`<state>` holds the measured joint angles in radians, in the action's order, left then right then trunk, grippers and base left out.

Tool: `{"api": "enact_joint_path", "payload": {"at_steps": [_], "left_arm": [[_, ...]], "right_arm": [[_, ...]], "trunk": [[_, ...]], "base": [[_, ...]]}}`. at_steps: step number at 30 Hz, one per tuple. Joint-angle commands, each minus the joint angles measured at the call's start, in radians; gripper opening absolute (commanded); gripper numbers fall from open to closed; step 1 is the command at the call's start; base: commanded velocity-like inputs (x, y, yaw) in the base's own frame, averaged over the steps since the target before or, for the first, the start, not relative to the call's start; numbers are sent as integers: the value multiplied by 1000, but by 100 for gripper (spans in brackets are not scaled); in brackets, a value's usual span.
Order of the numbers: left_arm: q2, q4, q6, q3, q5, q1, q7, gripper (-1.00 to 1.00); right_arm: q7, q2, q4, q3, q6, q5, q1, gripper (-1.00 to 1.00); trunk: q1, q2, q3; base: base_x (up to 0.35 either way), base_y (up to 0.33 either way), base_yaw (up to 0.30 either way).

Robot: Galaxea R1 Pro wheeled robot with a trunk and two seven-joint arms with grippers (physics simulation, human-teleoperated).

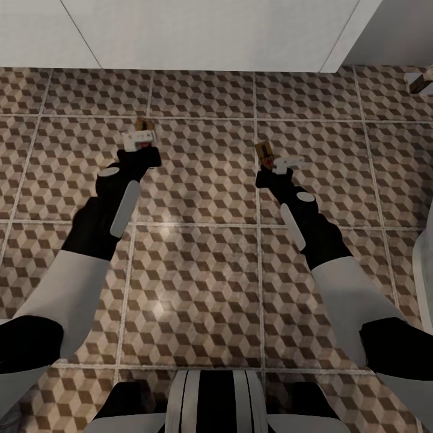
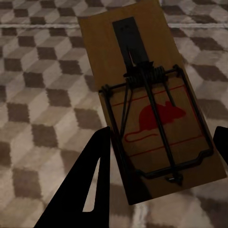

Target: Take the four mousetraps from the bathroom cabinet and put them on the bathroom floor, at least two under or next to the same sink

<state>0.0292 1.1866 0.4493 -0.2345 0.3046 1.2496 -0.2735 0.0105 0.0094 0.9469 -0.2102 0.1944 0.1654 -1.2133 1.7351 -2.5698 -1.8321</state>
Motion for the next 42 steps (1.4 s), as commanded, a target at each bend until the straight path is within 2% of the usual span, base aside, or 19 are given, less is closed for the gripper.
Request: {"api": "enact_joint_path", "payload": {"at_steps": [1,12,25,35,42], "left_arm": [[3,16,4,-4,9,1,-10,-100],[11,44,5,-6,9,-1,-10,-100],[11,45,5,-5,10,-19,-12,-100],[11,50,5,-6,10,-22,-12,-100],[10,35,5,-6,11,-23,-12,-100]], "right_arm": [[3,-1,1,0,4,10,0,-100],[1,-9,20,-3,-65,7,1,-100],[0,-19,19,-3,-67,6,6,-100],[0,-28,19,-3,-67,6,9,-100],[-3,-26,11,-3,-36,5,9,-100]], "trunk": [[0,0,-1],[0,0,-1],[0,0,-1],[0,0,-1],[0,0,-1]], "base": [[0,0,0],[92,0,0],[183,0,0],[59,0,0],[218,0,0]]}}
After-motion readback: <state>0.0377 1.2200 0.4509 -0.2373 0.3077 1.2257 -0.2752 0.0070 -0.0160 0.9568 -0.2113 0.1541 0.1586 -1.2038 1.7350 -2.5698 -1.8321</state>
